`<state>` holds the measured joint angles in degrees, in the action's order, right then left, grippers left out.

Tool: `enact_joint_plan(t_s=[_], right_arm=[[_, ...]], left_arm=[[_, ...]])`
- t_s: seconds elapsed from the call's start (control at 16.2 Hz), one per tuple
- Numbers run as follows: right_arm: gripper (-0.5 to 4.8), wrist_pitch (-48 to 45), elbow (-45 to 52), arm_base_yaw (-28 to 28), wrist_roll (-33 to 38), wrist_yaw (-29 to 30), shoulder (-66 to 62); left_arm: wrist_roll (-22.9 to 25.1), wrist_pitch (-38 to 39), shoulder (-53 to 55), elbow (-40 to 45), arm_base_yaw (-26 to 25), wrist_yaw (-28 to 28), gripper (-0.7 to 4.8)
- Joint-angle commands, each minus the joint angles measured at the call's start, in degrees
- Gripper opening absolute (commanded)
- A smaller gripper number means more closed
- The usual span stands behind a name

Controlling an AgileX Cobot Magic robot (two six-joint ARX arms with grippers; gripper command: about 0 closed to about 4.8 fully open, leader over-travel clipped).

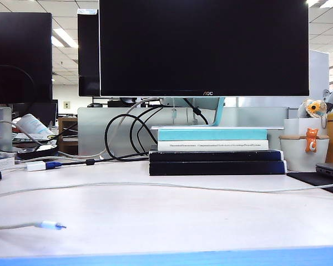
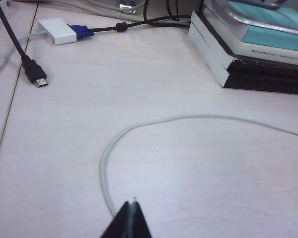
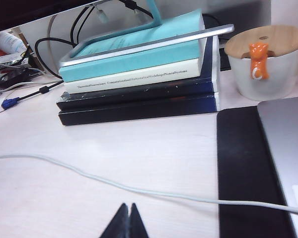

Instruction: Unfold the white charging cable into a straight cable.

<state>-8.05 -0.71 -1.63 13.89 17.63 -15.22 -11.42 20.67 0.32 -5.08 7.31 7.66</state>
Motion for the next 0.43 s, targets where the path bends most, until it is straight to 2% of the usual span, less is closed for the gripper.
enact_joint_plan(t_s=[0.06,0.12,0.37,0.43], right_arm=[[0.10,-0.8,0.4,-3.1,0.0,0.5,4.1],[0.10,0.9,0.3,-3.0,0.0,-10.3,15.4],[0.10,4.9,0.3,-3.0,0.0,-10.5,15.2],[0.10,7.3,0.3,-3.1,0.0,-22.7,15.2]], left_arm=[[0.1,-0.5,-0.2,-0.2,0.0,0.0,0.03],[0.1,-0.4,-0.2,-0.2,0.0,0.0,0.03],[0.1,-0.4,-0.2,-0.2,0.0,0.0,0.03],[0.1,-0.4,-0.2,-0.2,0.0,0.0,0.03]])
